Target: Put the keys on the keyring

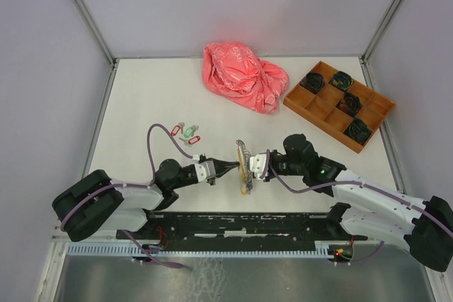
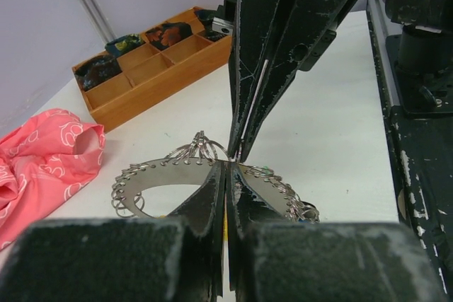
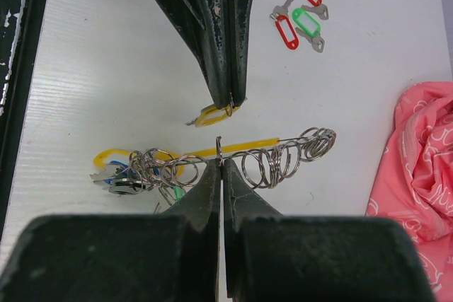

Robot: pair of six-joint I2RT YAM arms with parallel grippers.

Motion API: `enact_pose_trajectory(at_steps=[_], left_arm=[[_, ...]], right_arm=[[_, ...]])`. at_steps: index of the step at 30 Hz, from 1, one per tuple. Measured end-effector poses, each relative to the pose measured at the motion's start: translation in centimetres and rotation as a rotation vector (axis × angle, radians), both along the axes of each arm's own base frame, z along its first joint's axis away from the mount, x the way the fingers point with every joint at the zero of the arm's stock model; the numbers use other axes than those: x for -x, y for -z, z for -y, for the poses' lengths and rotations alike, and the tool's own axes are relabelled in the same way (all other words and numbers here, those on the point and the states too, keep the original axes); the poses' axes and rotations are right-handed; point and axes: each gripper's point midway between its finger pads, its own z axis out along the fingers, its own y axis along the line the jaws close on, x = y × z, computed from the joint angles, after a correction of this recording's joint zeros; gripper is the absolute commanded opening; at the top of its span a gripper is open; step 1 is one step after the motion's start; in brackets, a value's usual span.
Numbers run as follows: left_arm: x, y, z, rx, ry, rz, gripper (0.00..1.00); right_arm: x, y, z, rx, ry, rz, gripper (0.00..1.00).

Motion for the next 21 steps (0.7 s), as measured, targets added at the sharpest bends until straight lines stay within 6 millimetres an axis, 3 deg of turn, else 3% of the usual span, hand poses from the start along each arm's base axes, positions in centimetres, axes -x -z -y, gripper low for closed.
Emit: enact_pose_trajectory(at_steps=[21], left_arm=[[0.6,0.1,0.3,0.006,0.040,-0.016,0.03]], right_arm=[[0.1,-1.2,-0.5,-0.052,-0.020,0.024,0.01]])
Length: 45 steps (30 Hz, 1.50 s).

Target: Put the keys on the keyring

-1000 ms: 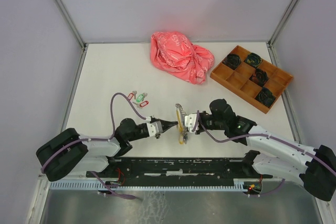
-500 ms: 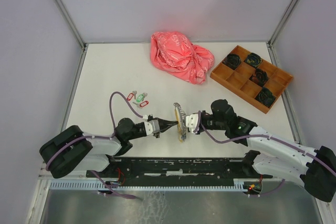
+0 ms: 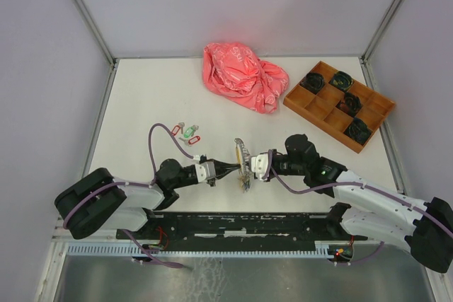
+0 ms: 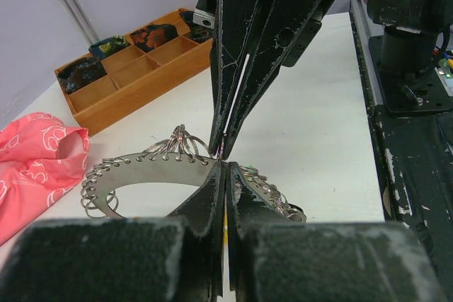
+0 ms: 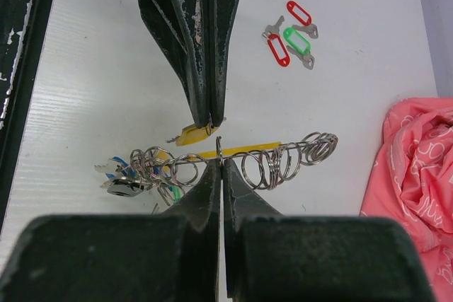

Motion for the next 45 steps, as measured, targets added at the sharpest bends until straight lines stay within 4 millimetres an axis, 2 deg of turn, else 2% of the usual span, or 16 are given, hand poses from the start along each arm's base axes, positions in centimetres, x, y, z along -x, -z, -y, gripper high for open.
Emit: enact_pose_trajectory(at_steps=[45], left_arm=[[-0.19,0.29,0.25,-0.009,0.001,-0.008,0.03]], right_arm=[[0.31,0.45,0.16,0.015,-0.009,-0.015,0.00]])
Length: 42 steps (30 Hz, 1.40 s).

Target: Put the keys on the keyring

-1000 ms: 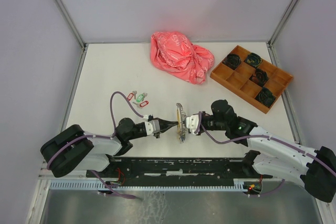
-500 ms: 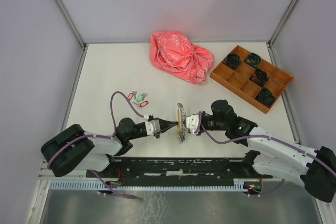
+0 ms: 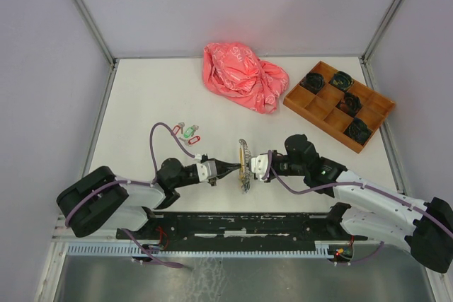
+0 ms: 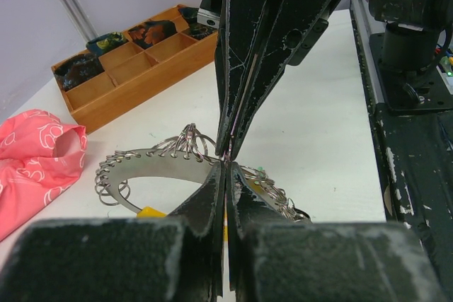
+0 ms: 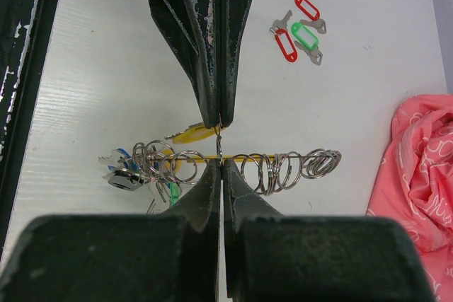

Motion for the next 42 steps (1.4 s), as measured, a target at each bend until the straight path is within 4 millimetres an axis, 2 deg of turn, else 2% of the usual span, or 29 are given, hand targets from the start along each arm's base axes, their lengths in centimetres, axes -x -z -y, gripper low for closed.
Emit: enact_pose_trajectory(at_steps=[42], left_arm=[[0.39,0.13,0.68,0.042,0.052,-0.051,0.03]], right_arm=[[0.01,0.27,0.13,-0.014,0.030,-0.050,0.01]])
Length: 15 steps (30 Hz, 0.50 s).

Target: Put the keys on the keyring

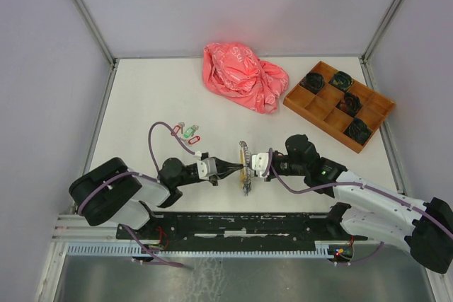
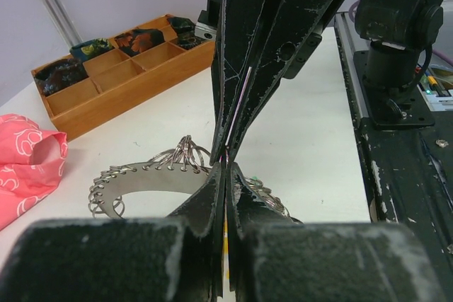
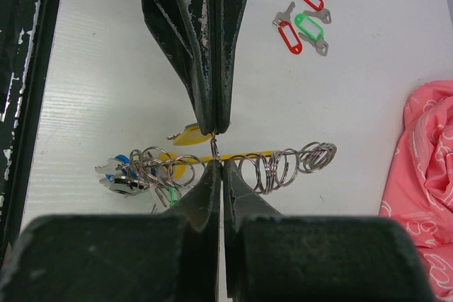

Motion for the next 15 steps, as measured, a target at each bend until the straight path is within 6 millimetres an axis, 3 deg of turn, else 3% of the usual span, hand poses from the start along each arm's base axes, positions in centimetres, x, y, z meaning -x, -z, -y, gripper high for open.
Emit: enact_pose_trajectory(at_steps=[15], left_arm=[[-0.25,-0.86,0.37,0.026,0.003,0.018,0.03]], right_arm=[[-0.08,-0.22,-0.21,-0.020,0.011,-0.014,0.00]])
